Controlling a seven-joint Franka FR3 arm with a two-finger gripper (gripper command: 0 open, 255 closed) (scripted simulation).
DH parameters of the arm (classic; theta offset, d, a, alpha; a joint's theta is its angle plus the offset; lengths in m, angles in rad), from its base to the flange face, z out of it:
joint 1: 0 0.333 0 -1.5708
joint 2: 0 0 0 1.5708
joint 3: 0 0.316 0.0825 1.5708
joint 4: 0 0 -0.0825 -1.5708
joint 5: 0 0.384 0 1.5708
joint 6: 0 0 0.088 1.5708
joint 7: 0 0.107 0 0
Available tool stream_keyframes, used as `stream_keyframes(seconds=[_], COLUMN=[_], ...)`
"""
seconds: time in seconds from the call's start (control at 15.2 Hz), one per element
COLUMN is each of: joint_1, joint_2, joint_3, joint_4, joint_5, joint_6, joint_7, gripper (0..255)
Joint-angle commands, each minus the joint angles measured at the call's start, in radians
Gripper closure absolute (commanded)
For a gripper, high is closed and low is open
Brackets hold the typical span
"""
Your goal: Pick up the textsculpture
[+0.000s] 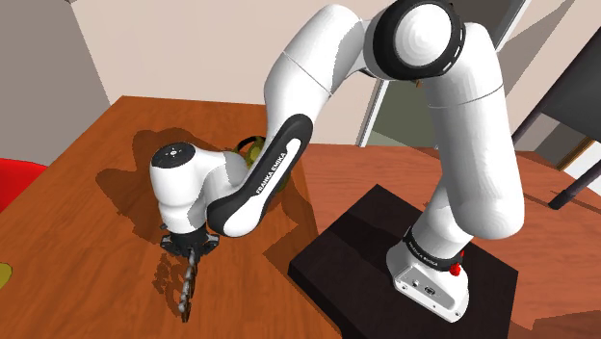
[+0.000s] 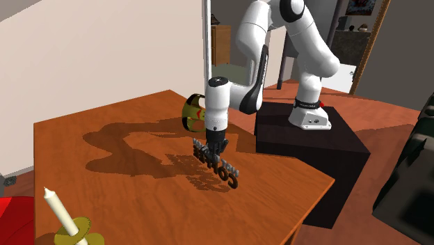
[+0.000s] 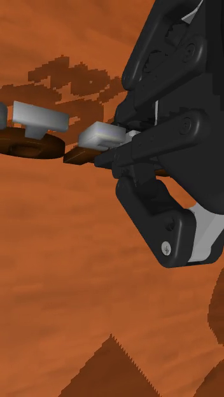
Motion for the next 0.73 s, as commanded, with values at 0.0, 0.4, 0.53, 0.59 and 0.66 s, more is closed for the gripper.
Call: stream_keyframes(seconds=[0.0, 0.4, 0.53, 0.59, 0.66], joint_1=[-0.01, -0.044, -0.056, -0.061, -0.067], joint_2=[-0.022, -0.087, -0.108, -0.119, -0.129], joint_3=[0.015, 0.061, 0.075, 0.083, 0.09], joint_4=[-0.007, -0.022, -0.025, -0.026, -0.027], joint_5=[0.014, 0.063, 0.08, 0.089, 0.098], joint_6=[-0.014, -0.063, -0.08, -0.088, -0.097], joint_7=[-0.008, -0.041, -0.052, -0.058, -0.064], gripper=[255, 255, 255, 255, 255])
